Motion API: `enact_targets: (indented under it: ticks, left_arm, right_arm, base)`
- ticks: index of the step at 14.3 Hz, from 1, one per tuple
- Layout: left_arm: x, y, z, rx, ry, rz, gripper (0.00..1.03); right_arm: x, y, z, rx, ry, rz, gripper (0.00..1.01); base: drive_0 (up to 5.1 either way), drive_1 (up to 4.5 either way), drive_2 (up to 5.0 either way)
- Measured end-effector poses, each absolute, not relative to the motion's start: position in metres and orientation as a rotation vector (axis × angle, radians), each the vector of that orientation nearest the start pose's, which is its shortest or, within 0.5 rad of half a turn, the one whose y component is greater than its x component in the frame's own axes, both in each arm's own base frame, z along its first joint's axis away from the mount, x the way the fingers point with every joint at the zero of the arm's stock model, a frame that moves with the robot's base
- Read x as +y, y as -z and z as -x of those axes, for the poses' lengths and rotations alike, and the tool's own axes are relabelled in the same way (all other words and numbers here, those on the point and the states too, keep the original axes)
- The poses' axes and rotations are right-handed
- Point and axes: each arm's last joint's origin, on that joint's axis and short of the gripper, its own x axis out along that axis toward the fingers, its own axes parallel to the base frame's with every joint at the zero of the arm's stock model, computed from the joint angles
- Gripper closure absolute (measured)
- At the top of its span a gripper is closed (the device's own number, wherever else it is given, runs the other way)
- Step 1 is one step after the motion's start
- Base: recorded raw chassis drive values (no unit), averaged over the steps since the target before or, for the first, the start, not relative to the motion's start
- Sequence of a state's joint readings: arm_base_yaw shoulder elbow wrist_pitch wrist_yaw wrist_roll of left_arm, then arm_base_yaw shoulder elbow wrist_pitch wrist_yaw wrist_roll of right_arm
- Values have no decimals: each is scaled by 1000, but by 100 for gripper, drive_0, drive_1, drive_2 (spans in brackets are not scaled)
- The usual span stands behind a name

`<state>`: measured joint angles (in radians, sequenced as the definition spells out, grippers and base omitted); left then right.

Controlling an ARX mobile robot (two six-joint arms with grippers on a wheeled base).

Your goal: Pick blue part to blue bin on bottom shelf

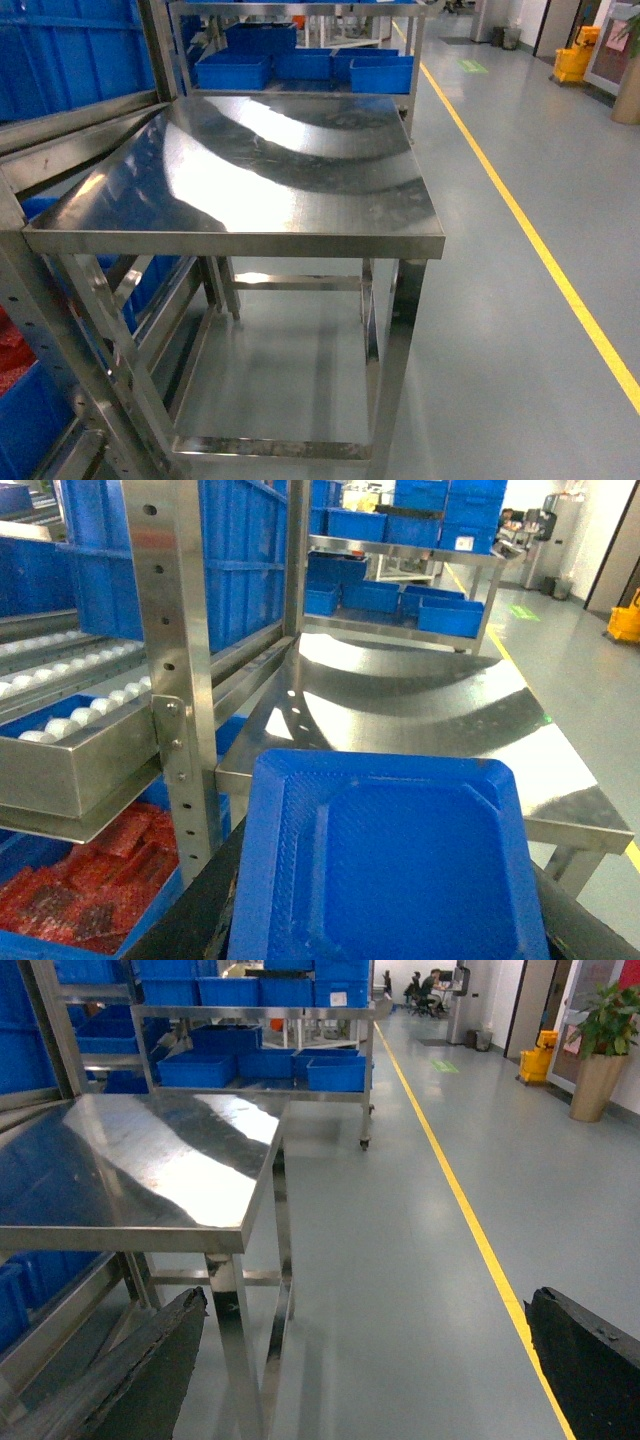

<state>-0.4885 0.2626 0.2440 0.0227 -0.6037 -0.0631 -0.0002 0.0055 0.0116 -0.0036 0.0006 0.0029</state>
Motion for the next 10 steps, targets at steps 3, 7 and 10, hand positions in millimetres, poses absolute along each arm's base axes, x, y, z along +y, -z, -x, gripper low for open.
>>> enact_targets:
  ticks: [3,7,10]
  left_arm:
    - [-33,-228,-98,-7,-116,65,60]
    - [-34,-228,-98,-7,-116,65,60]
    - [-33,-228,-98,-9,-115,66,60]
  right_arm:
    - [0,-167,-97,-2,1,-2,3]
    - [0,-167,-97,-1,1,-2,3]
    - [0,-167,-97,-2,1,-2,3]
  base:
    - [-491,254,254]
    - [-490,255,255]
    - [-490,247,247]
